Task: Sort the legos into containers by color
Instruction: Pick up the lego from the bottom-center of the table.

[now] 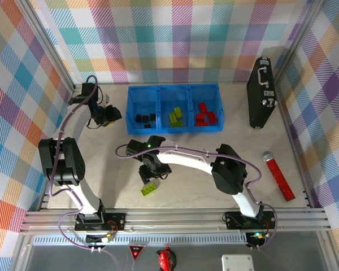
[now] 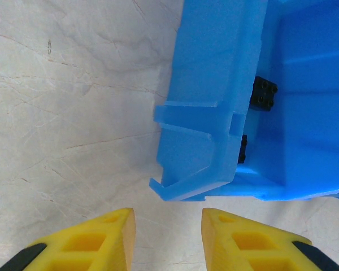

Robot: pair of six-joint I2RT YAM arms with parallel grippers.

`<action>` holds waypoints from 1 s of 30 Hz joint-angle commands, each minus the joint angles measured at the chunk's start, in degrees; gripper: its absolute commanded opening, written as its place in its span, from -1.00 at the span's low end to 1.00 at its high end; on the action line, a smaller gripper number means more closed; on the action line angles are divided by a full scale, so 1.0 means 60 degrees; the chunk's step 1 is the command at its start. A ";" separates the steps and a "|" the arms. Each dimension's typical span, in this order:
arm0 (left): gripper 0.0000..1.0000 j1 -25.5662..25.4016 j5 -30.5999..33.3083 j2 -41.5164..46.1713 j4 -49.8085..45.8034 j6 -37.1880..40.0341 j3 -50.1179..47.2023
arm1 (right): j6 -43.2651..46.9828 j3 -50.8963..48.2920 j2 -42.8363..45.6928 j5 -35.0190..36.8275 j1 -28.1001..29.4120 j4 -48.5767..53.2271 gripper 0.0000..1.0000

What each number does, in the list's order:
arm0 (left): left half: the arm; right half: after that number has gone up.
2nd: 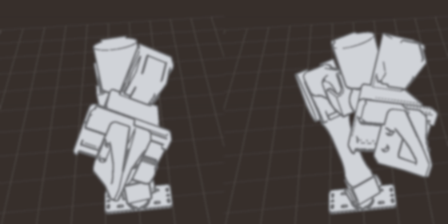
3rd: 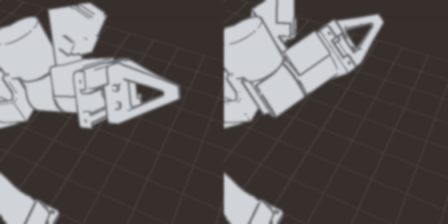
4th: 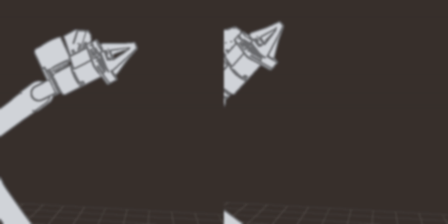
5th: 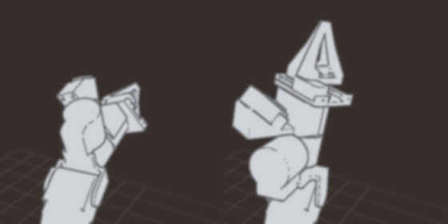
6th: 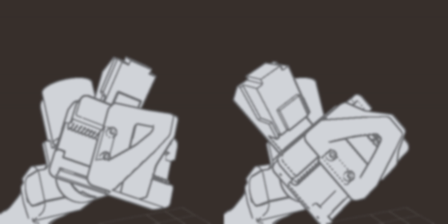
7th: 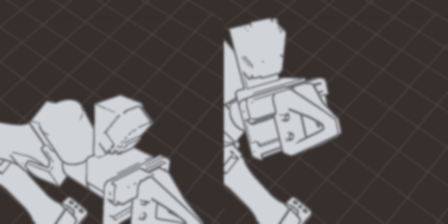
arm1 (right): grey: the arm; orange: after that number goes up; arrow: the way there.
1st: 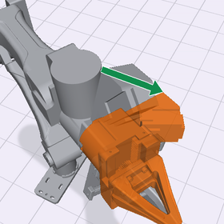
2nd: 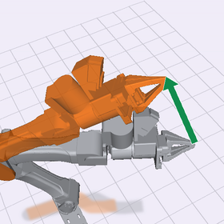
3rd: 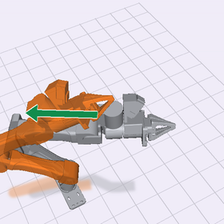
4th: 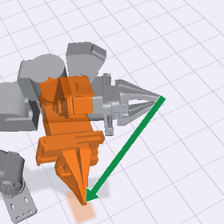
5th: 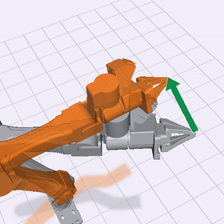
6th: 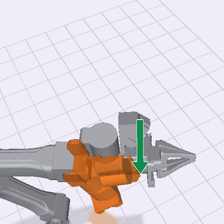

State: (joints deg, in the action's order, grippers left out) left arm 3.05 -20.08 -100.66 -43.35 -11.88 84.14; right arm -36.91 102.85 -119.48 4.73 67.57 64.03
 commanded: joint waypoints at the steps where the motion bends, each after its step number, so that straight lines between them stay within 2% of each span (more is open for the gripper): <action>1: -0.28 0.0122 -0.0038 0.0168 -0.0245 0.0222 0.0054 | -0.0177 -0.0017 -0.0108 -0.0392 0.0162 -0.0025 0.55; 3: -0.28 0.0122 -0.0060 0.0160 -0.0245 0.0222 0.0042 | -0.0250 -0.0004 -0.0207 -0.0518 0.0248 -0.0135 0.63; 5: -0.28 0.0122 -0.0082 0.0157 -0.0246 0.0222 0.0046 | -0.0334 0.0075 -0.0323 -0.0612 0.0342 -0.0191 0.79; 8: -0.28 0.0121 -0.0082 0.0177 -0.0245 0.0222 0.0048 | -0.0525 0.0284 -0.0606 -0.0537 0.0413 -0.0019 0.85; 17: -0.28 0.0122 -0.0053 0.0249 -0.0275 0.0229 0.0053 | -0.0736 0.0918 -0.1432 -0.0310 0.0701 0.0184 0.89; 23: -0.28 0.0122 -0.0127 0.0228 -0.0245 0.0222 0.0038 | -0.0494 0.1564 -0.2067 -0.0163 0.0820 0.0455 0.82; 30: -0.28 0.0122 -0.0153 0.0277 -0.0231 0.0222 0.0038 | -0.0382 0.1579 -0.2319 -0.0202 0.0840 0.0415 0.69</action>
State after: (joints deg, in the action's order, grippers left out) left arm 3.05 -20.10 -100.66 -43.38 -11.86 84.14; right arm -39.66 111.11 -132.55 2.96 72.36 64.45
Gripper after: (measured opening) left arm 0.359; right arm 0.851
